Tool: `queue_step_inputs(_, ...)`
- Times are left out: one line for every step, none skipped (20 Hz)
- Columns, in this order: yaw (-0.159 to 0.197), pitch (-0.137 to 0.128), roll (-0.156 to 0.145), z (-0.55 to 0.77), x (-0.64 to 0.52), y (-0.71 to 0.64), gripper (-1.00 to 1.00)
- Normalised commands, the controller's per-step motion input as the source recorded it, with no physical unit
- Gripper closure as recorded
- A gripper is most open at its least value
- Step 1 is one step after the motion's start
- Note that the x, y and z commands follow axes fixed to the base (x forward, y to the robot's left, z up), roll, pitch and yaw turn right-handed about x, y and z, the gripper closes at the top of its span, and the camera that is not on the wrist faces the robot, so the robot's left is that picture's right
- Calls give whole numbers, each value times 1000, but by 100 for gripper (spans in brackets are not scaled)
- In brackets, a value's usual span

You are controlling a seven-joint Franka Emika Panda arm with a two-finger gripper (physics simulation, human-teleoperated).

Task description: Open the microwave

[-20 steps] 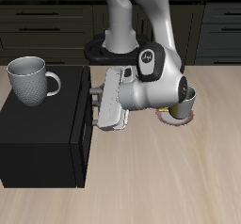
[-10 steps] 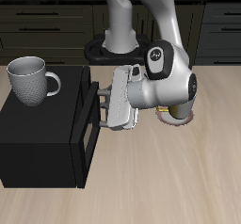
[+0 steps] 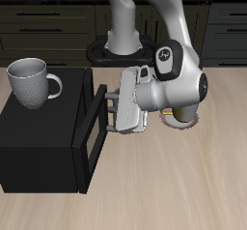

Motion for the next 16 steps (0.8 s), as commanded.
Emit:
queue_step_inputs(4,-7,48,-55,-50,322,100)
queue_step_inputs(1,47,101,-36,-16,362,100)
queue_step_inputs(42,1,-17,18,-8,31,100)
queue_step_inputs(40,-35,23,11,-135,487,100)
queue_step_inputs(-24,-21,84,54,-59,314,100)
queue_step_inputs(14,7,14,5,-104,343,100)
queue_step_inputs(20,-23,8,133,-23,197,100)
queue_step_inputs(-16,-20,86,29,58,154,100)
queue_step_inputs(-15,73,35,-21,-93,356,100)
queue_step_inputs(16,-22,19,67,21,189,100)
queue_step_inputs(0,0,0,7,102,-138,100)
queue_step_inputs(-25,-7,160,90,-77,722,100)
queue_step_inputs(14,20,41,1,-114,381,100)
queue_step_inputs(-13,20,103,34,-33,377,100)
queue_step_inputs(-2,-3,44,-2,-38,310,100)
queue_step_inputs(-9,23,38,-22,-21,300,100)
